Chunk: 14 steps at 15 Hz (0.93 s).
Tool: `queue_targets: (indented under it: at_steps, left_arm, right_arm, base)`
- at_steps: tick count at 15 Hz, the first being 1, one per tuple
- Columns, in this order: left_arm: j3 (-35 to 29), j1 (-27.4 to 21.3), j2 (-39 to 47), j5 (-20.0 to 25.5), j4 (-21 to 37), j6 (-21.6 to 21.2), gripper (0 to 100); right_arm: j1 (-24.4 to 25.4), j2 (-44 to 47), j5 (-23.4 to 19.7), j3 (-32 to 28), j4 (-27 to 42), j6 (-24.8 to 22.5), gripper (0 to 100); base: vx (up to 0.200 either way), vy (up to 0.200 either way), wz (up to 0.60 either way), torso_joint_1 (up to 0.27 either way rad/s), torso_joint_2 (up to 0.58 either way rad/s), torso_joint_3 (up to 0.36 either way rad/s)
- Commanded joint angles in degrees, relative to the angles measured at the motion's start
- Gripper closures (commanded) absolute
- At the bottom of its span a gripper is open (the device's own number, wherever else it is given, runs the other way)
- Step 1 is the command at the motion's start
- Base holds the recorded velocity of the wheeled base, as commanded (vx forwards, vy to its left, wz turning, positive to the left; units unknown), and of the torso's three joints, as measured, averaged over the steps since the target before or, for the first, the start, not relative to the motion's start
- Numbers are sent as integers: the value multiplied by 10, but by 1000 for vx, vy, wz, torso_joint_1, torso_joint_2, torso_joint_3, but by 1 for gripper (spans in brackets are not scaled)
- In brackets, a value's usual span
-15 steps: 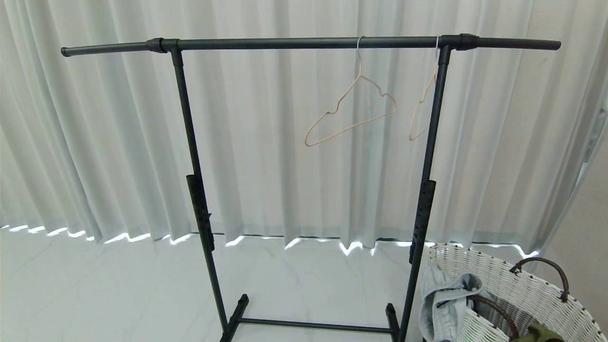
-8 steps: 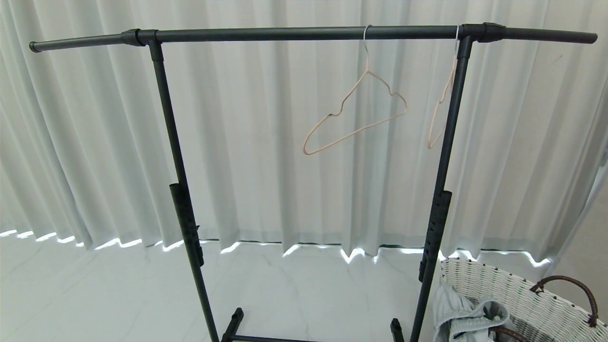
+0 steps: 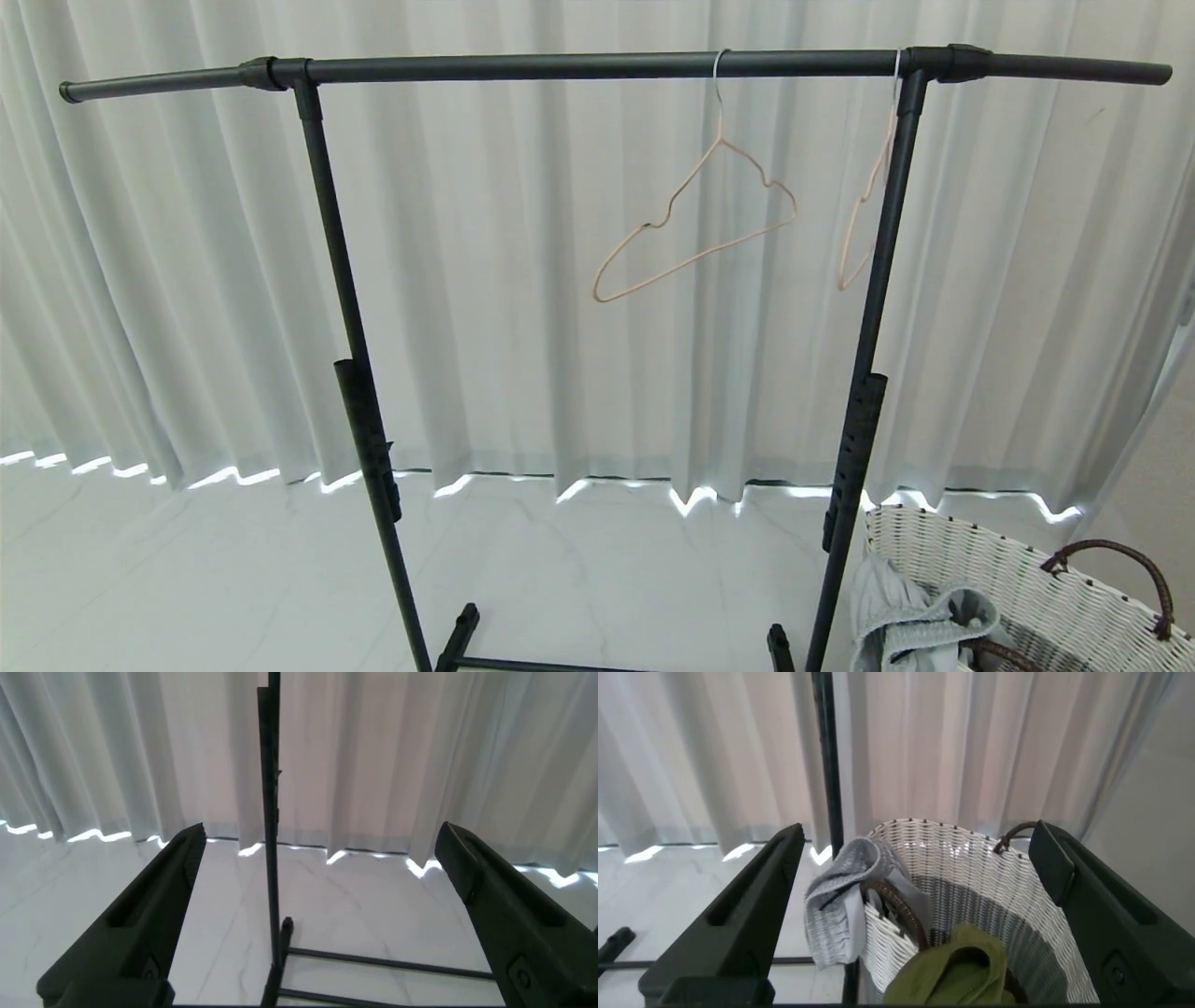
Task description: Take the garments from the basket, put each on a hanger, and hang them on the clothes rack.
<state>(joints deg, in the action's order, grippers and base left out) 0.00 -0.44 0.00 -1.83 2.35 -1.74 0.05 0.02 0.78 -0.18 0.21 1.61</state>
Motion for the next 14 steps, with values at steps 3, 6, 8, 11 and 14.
queue_targets:
  at_steps: [3,6,8,11,14]
  left_arm:
    - [0,0,0,0,0,2,0]
    - [0,0,0,0,0,3,0]
    - [0,0,0,0,0,12,0]
    - [0,0,0,0,0,23,0]
    - [0,0,0,0,0,22,0]
  right_arm:
    - [0,0,0,0,-2,-21,0]
    - [0,0,-9,-3,-18,-38,0]
    - [4,22,-46,-96,11,-44,0]
    - [3,148,-39,-165,66,-114,0]
    - [2,326,31,-166,65,-135,0]
  base:
    - [-133,0,0,5,2,3]
    - [0,0,0,0,0,0]
    - [0,0,0,0,0,0]
    - [0,0,0,0,0,0]
    - [0,0,0,0,0,0]
